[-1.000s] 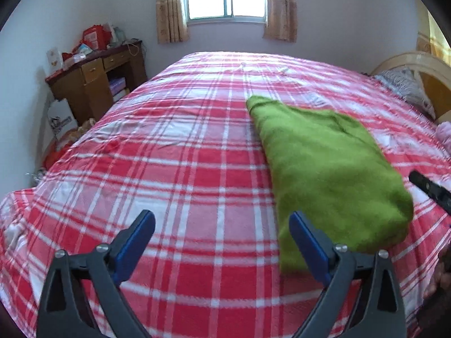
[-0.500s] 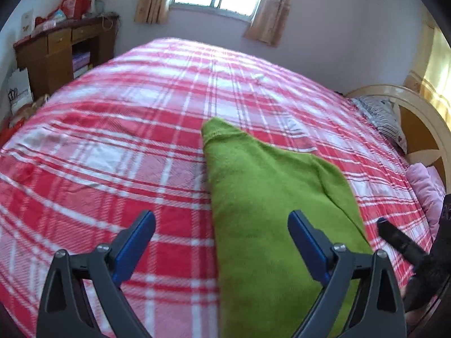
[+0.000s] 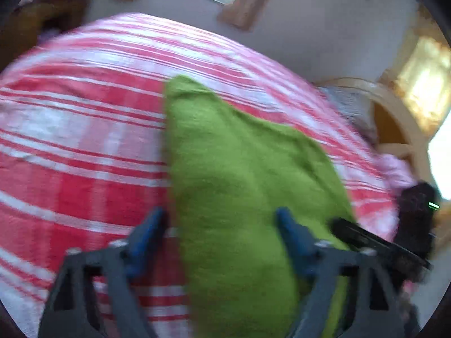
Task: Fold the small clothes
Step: 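Grasp the folded sweater edge with the right gripper while the left gripper grasps beside it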
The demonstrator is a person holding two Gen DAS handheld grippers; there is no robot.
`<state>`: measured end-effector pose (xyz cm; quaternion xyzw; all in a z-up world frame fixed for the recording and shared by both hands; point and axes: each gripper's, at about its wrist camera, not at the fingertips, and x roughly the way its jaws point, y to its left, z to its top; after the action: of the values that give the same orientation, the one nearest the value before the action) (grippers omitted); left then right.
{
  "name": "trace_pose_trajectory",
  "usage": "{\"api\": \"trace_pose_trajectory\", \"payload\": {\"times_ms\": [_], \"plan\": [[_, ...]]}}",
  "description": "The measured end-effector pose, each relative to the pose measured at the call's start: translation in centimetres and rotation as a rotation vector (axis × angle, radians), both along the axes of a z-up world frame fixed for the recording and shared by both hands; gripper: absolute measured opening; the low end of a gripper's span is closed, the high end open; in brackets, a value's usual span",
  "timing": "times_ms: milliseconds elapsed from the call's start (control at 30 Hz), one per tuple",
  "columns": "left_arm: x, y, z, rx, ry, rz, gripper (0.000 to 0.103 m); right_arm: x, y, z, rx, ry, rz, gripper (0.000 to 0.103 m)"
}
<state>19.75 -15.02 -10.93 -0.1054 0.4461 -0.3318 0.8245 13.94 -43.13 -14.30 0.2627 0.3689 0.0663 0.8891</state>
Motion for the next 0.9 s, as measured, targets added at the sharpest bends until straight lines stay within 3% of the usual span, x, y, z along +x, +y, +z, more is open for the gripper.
{"api": "trace_pose_trajectory", "payload": {"times_ms": [200,433,633,700,900], "plan": [[0.4,0.1,-0.3,-0.043,0.039,-0.003,0.065,0.6,0.2,0.0,-0.014,0.009,0.021,0.067],[0.4,-0.6,-0.3,0.01,0.0,-0.003,0.062,0.5,1.1,0.4,-0.064,0.007,0.03,0.055],[0.0,-1.0,0.1,0.063,-0.006,0.018,0.053,0.3,2.6,1.0,-0.102,0.028,-0.013,0.046],[-0.4,-0.8,0.8,0.076,0.008,0.025,0.042,0.0,3.3,1.7,-0.108,0.035,-0.03,0.043],[-3.0,1.1,1.7,0.108,0.105,0.024,0.04,-3.7,5.0,3.3,-0.067,0.046,-0.003,0.04]]}}
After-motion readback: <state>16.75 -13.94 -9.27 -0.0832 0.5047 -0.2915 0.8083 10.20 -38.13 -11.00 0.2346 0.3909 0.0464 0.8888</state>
